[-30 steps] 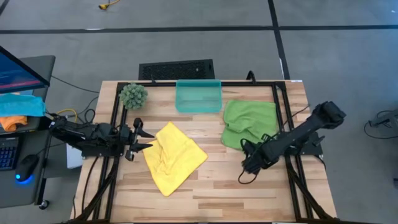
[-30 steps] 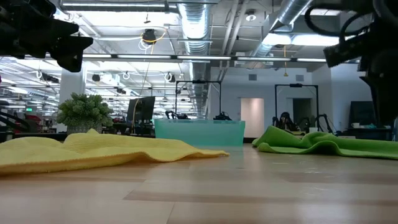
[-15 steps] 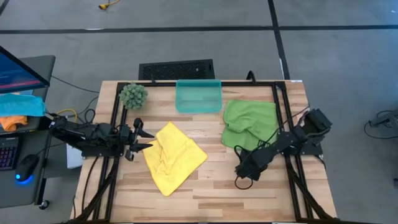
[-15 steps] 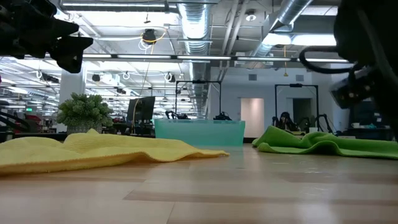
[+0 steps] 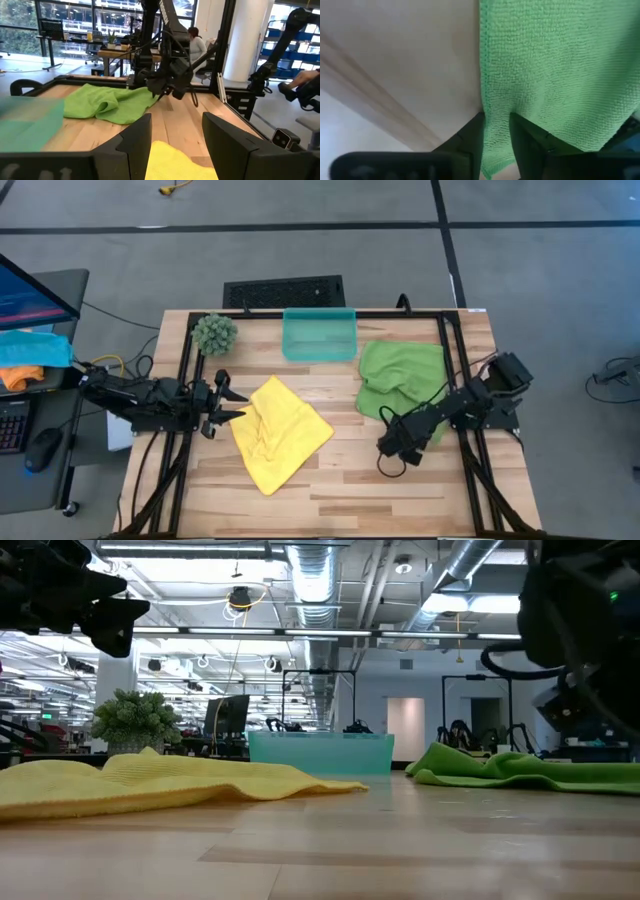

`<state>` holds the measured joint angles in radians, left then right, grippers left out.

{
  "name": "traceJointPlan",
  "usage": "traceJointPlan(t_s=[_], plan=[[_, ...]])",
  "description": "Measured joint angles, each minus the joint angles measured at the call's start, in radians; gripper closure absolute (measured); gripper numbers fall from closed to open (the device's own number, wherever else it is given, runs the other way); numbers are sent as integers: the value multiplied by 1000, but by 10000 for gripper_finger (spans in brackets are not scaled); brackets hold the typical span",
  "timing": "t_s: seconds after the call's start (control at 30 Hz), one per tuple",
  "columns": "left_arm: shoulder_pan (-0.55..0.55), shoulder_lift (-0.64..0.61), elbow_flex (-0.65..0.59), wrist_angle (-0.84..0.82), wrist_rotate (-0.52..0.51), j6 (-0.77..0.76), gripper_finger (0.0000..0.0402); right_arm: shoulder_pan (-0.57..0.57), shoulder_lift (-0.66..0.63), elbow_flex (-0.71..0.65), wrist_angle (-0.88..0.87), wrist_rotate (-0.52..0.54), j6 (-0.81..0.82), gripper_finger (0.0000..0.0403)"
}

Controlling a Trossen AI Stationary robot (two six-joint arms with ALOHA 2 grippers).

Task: Roll microfiber towels into tight, uniform cylinder then place into a basket
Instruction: Fold the green microfiber cloth

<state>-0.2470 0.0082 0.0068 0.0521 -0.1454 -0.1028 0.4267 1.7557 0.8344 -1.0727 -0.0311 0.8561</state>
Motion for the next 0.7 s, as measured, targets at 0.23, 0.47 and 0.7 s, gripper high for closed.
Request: traceJointPlan(t_s=[0.23, 0.47, 0.7], plan=[[0, 0, 0, 0, 0, -15, 235, -59, 0, -12, 21, -48, 0, 381], [0, 0, 0, 3, -24, -16, 235, -30, 8, 19, 11, -35, 23, 391], [0, 0, 0, 18, -140, -18, 235, 33, 10, 92, 54, 12, 78, 394]])
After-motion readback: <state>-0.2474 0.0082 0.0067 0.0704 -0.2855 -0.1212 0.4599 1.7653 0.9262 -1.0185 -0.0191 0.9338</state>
